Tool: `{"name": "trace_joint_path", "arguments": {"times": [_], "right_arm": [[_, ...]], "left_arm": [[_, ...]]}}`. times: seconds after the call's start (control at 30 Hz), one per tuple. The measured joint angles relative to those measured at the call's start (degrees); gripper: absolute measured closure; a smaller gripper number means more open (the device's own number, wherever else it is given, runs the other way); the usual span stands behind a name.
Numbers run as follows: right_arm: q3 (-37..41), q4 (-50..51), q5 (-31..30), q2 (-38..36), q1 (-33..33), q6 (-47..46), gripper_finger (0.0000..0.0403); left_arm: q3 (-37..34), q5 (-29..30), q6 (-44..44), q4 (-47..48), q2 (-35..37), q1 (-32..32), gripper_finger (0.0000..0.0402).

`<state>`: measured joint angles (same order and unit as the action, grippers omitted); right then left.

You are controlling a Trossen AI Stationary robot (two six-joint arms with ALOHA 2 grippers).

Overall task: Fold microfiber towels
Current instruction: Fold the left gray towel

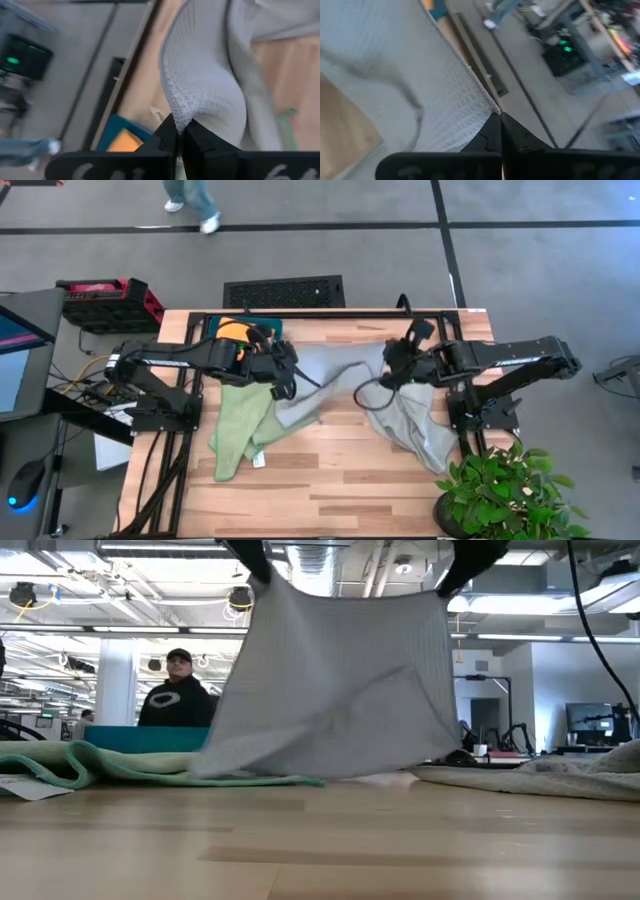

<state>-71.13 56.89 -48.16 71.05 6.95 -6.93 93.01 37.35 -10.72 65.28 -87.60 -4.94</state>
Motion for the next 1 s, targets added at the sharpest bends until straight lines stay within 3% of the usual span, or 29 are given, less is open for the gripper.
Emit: {"name": "trace_joint_path", "arguments": {"times": [0.3, 0.6, 0.8, 1.0], "right_arm": [[-0.90, -6.16, 0.04, 0.45, -8.42, 8.31, 0.0395], [-1.63, -18.55, -1.75, -0.05, -16.01, 20.20, 0.0395], [-5.48, -15.56, -4.81, -1.05, -12.77, 20.50, 0.0395], [-5.57, -5.91, -2.32, -1.54, -5.22, 15.24, 0.0395]], "left_arm": [[0.00, 11.22, 11.06, -6.75, 0.34, 2.24, 0.0402], [2.34, 11.33, 28.74, -21.70, 0.28, 9.14, 0.0401], [8.58, 10.63, 30.40, -18.99, 0.32, 7.12, 0.0401], [10.15, 5.53, 22.36, -6.32, 0.29, 2.17, 0.0401]]}}
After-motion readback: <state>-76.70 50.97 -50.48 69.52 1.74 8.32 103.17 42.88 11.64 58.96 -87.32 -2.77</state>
